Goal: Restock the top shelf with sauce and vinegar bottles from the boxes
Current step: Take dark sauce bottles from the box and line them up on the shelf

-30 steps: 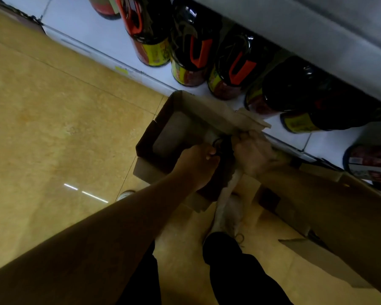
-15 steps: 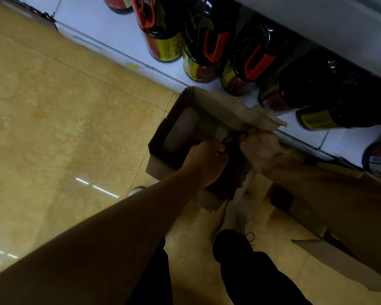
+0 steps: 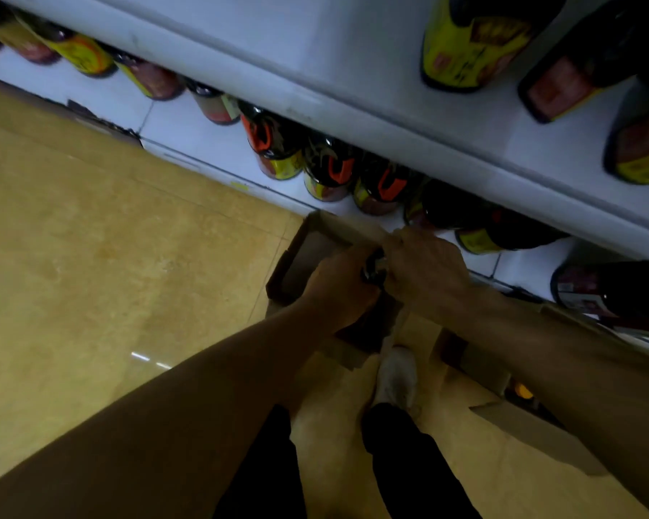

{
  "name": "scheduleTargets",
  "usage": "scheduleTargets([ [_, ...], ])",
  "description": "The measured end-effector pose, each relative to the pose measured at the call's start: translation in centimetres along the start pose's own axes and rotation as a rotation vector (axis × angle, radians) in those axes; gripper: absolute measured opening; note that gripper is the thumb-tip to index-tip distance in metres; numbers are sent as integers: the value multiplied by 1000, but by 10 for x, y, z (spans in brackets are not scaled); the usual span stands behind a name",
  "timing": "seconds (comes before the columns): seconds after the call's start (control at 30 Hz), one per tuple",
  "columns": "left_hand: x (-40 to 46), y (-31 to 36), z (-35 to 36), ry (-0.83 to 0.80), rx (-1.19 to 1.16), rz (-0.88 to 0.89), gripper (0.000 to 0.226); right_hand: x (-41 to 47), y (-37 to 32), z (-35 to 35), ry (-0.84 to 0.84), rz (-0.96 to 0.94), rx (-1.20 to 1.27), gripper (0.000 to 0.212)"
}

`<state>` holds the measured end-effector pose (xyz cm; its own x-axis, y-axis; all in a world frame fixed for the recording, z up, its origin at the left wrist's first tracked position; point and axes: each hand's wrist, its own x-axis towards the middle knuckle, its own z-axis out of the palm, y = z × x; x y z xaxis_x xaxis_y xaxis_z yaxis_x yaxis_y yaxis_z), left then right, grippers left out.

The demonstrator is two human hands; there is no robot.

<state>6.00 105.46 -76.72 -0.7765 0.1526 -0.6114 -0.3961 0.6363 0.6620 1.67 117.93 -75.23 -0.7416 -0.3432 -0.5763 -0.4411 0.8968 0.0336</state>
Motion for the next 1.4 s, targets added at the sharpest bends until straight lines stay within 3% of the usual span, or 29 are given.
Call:
scheduleTargets([
  [0.1, -20, 20, -25, -6, 41, 128, 47, -23, -1, -41, 147, -69, -19, 31],
  [0.2, -40, 41, -49, 30, 44, 255, 54, -49, -8, -87, 83, -123, 8, 39],
  [0.37, -82, 77, -87, 136, -9, 387, 53, -101, -21, -166, 250, -123, 117, 36],
  [0.63, -162, 155, -166, 206, 65, 387, 10, -172, -44, -282, 420, -159, 180, 45],
  [0.83, -227, 209, -226, 282, 25, 546, 22, -227, -56, -371, 577, -162, 213, 43],
  [0.93, -256, 233, -255, 333, 67, 611, 10, -254, -62, -412, 644, -165, 238, 50],
  [1.23, -328, 299, -328, 376, -17, 756, 13, -323, -76, -510, 828, -149, 303, 55],
  [1.4, -371, 349, -362, 319, -108, 867, 8, -364, -74, -561, 928, -115, 402, 55],
])
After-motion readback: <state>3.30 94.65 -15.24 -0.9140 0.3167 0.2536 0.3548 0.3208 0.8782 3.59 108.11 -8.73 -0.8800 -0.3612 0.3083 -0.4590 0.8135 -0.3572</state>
